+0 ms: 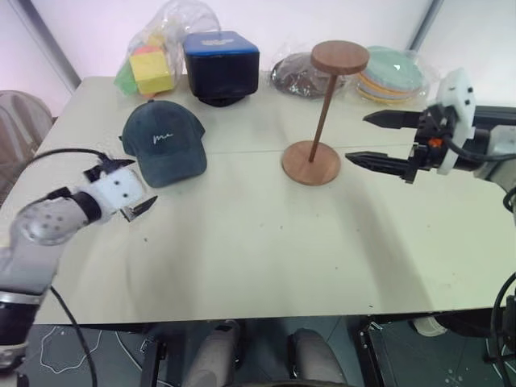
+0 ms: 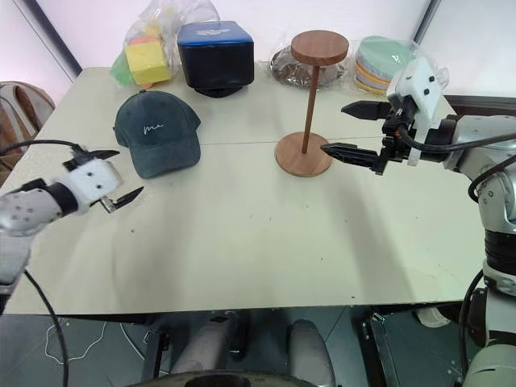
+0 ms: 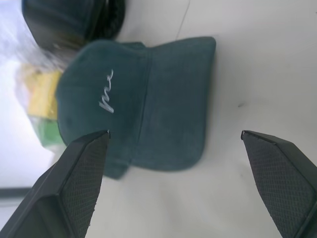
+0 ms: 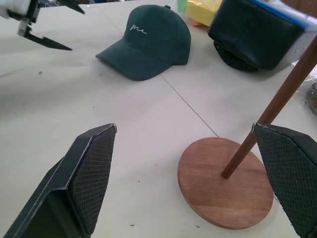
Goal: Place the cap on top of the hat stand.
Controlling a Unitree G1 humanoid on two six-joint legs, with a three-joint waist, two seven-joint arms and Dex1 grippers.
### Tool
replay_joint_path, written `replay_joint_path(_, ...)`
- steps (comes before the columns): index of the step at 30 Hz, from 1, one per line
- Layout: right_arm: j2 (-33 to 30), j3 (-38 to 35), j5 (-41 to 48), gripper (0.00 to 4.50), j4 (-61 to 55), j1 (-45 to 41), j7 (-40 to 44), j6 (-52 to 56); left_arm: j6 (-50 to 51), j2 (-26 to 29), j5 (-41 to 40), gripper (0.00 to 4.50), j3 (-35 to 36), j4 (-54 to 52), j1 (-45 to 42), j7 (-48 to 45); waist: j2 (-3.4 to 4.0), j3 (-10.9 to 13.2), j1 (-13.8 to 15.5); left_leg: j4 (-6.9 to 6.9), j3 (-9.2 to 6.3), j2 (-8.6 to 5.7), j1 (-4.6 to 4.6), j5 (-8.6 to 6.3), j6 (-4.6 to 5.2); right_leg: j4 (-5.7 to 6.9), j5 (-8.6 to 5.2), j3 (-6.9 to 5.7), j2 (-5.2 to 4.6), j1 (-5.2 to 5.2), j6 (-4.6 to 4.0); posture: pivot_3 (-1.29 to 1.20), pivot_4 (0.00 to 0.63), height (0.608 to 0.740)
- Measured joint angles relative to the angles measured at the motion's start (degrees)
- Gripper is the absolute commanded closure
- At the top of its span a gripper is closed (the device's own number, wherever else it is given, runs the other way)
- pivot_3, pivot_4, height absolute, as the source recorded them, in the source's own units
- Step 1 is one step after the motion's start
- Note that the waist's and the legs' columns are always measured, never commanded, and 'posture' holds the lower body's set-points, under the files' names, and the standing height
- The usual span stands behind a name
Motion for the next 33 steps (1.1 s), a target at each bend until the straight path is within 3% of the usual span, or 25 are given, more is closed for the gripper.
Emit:
replay_joint_path(4,0.0,0.0,0.1,0.0,-0.7,0.0,-0.5,0.7,-3.9,-2.8,8.4,0.04,-3.7,3.1,0.0,6.6,0.0,0.0,0.0,0.0,-0.01,0.01,0.0,0.0,0.0,0.01,0.0,-0.01,0.02,-0.01,0.0,0.0,0.15,0.74)
replay_joint_path(14,0.0,0.0,0.1,0.0,-1.3,0.0,-0.7,1.8,-5.8,-6.1,18.9,0.04,-8.1,13.1,-3.8,13.9,-0.01,0.0,0.2,0.12,-0.04,-0.02,0.01,0.0,0.0,0.05,0.01,-0.06,0.01,0.05,0.02,0.0,0.15,0.74)
replay_joint_path(33,-0.1,0.0,0.1,0.0,-2.4,0.0,-1.4,2.5,-10.9,-9.1,23.3,0.04,-11.4,33.9,-15.4,25.2,-0.01,0.0,0.0,0.22,-0.06,-0.02,0.02,0.01,0.0,0.26,0.01,-0.08,0.05,0.03,0.02,0.0,0.15,0.74)
